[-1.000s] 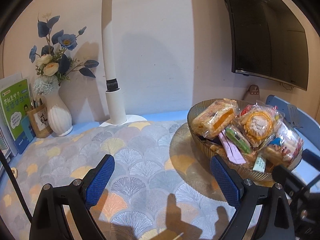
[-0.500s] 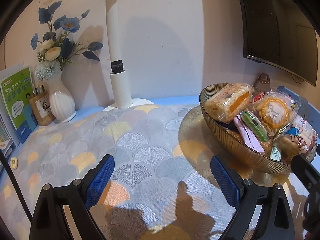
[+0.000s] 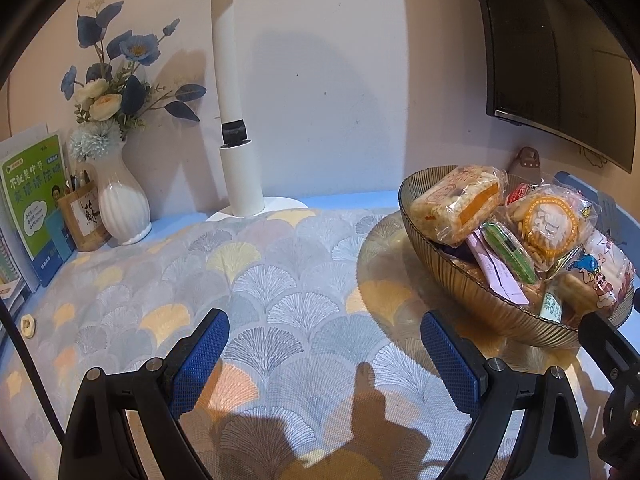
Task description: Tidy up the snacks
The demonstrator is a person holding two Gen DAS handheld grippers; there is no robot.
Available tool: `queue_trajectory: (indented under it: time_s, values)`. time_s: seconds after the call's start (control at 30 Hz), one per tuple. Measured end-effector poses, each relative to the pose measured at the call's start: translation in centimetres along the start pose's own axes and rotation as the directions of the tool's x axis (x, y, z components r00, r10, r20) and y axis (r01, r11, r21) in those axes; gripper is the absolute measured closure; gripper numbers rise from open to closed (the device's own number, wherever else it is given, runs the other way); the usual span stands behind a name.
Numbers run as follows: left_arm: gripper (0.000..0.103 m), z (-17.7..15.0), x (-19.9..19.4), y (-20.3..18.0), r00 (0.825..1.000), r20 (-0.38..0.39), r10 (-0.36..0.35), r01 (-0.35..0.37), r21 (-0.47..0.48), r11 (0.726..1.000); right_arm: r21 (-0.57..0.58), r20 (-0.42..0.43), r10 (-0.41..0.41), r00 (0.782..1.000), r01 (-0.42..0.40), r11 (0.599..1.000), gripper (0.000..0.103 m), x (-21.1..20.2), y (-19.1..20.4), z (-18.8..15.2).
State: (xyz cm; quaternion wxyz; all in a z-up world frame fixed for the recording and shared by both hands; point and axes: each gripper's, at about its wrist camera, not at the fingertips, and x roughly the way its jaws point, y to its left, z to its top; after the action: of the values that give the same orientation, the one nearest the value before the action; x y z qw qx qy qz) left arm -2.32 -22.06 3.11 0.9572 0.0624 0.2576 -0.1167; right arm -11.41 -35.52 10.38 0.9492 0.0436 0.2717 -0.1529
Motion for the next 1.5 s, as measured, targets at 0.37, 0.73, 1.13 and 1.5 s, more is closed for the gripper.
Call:
queue_trajectory:
  time_s: [0.37, 0.73, 1.13, 1.5]
  values:
    - [0.008, -0.01, -0.09, 0.16, 1.0, -0.002, -0.003, 0.003, 0.003, 1.0, -0.009, -0.004, -0.01, 1.0, 0.01, 1.0, 0.0, 0.1, 0.01, 0.0]
    - [0.008, 0.08, -0.06, -0.08, 1.0, -0.001, -0.001, 0.001, 0.007, 1.0, -0.014, -0.006, -0.012, 1.0, 0.012, 1.0, 0.0, 0.18, 0.08, 0.04]
    - [0.007, 0.09, -0.14, -0.07, 1.0, 0.001, 0.001, -0.001, 0.011, 1.0, -0.015, -0.006, -0.012, 1.0, 0.012, 1.0, 0.0, 0.19, 0.1, 0.04]
    - [0.008, 0.09, -0.14, -0.1, 1.0, 0.003, 0.002, -0.002, 0.014, 1.0, -0.015, -0.006, -0.011, 1.0, 0.011, 1.0, 0.0, 0.2, 0.1, 0.04]
